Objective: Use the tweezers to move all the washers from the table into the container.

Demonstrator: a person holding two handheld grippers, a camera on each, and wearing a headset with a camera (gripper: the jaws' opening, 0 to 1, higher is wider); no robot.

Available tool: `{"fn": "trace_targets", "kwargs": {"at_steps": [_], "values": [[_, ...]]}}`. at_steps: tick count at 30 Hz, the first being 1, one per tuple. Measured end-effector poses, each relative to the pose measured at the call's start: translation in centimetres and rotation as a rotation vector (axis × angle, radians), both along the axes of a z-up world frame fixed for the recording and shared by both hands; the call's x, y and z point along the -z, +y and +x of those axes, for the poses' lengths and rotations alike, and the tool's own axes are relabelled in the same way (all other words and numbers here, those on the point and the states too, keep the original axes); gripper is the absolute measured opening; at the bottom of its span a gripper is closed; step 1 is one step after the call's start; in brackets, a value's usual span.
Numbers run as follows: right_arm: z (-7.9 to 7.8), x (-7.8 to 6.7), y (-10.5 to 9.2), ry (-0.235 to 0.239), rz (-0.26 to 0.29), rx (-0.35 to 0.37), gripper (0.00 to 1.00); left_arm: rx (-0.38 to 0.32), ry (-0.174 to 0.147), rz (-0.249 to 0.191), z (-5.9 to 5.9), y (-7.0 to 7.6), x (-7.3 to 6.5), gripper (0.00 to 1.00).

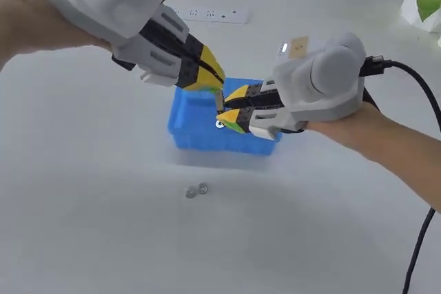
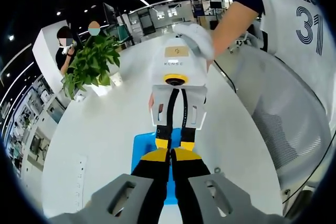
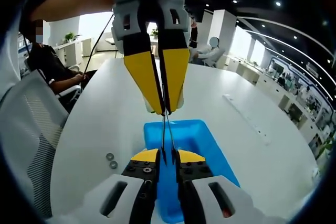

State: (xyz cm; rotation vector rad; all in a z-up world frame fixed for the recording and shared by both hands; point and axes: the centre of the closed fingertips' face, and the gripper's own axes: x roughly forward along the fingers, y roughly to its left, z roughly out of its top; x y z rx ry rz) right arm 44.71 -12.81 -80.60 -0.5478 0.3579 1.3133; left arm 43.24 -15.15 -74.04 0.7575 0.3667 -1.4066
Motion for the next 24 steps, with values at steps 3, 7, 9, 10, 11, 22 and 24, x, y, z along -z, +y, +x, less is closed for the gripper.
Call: {"fn": "trace_targets", "kwargs": {"at_steps": [3, 7, 9, 10, 11, 22, 24], "values": [[-0.6, -0.3, 0.0, 0.001, 0.001, -0.012, 0.13, 0.003, -0.002, 0.000, -0.6, 0.0, -0.3, 0.05], [-1.3, -0.5, 0.2, -0.003, -0.004, -0.024, 0.13, 0.006, -0.003, 0.005, -1.5, 0.1, -0.6, 0.05], [-1.7, -0.7, 0.3, -0.010, -0.007, -0.033, 0.13, 0.008, 0.000, 0.003, -2.0, 0.2, -0.8, 0.05], [-1.8, -0.8, 0.3, -0.017, -0.008, -0.034, 0.13, 0.007, -0.002, 0.003, -2.1, 0.2, -0.8, 0.05], [-1.9, -0.9, 0.4, -0.017, -0.005, -0.034, 0.13, -0.012, -0.005, 0.001, -2.9, 0.6, -1.2, 0.05], [-3.4, -1.6, 0.9, -0.019, 0.026, -0.049, 0.13, -0.020, -0.012, -0.018, -3.6, 0.7, -1.8, 0.05], [-3.7, -1.6, 0.9, -0.017, 0.031, -0.049, 0.13, -0.018, -0.010, -0.018, -3.8, 0.7, -1.8, 0.05]]}}
